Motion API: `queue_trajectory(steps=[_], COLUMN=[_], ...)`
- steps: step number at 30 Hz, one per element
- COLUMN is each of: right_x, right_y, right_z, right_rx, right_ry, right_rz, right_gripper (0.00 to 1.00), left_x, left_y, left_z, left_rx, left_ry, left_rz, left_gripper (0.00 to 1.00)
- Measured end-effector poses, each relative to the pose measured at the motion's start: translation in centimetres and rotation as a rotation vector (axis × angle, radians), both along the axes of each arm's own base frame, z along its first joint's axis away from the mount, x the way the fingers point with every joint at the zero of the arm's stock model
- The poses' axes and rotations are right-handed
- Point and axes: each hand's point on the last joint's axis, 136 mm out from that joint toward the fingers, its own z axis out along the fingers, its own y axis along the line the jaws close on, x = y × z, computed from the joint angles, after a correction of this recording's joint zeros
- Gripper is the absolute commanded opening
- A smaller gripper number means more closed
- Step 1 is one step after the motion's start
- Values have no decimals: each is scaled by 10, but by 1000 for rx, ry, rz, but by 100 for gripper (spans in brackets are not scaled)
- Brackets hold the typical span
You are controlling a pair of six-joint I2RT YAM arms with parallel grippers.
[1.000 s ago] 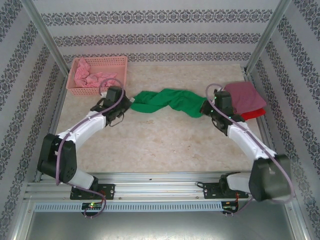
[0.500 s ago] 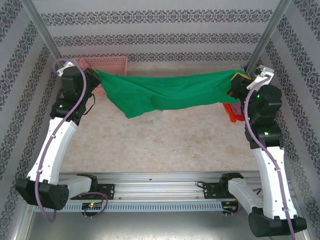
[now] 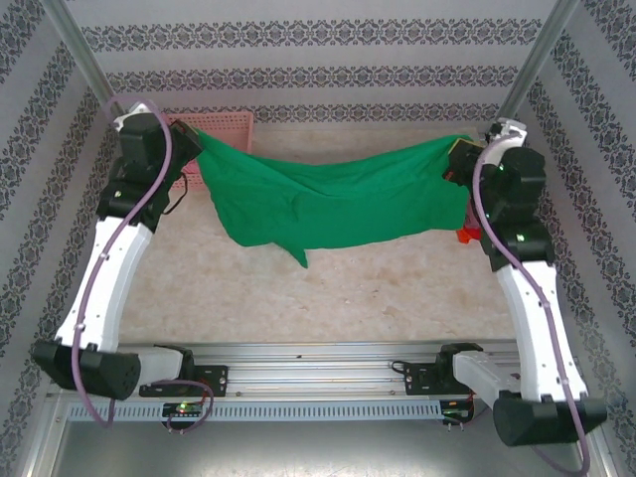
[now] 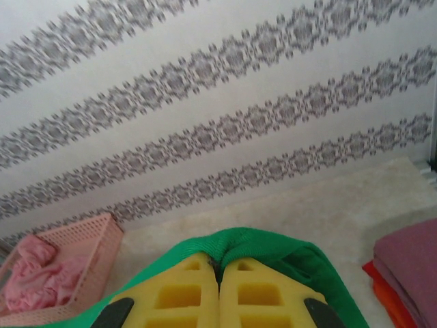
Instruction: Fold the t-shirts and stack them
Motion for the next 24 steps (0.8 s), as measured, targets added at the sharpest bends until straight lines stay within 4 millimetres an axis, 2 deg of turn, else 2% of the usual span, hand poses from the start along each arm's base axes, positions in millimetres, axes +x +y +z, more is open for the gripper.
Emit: queue_trajectory(steps=[4,7,10,13,15,17,19,21,24], right_x=[21,22,17,7,-4,-17,-30,-40,-40], right_y=[2,1,-2,-3,-3,-3,-3,-3,-3], right_z=[-27,-32,-44,-66,-80,-85,-80,-71,-68], right_rx=[5,12,27,35,35,35,34,35,35], right_ry=[76,91,114,168,202,219,207,177,165], right_rz=[14,12,0,-7,-6,-5,-5,-5,-5], right_gripper=[0,0,0,0,0,0,0,0,0], left_x=[19,20,19,14,5,-9,-23,-35,-36], left_y=[-9,-12,-15,-17,-16,-14,-11,-8,-7], left_z=[-24,-34,-42,-67,-85,-96,-91,-76,-65], left_rx=[-6,-6,-10,-11,-4,5,19,34,52], left_ry=[63,98,120,183,238,281,285,250,225], left_rz=[-35,-54,-74,-87,-86,-83,-81,-81,-85], left_gripper=[0,0,0,0,0,0,0,0,0])
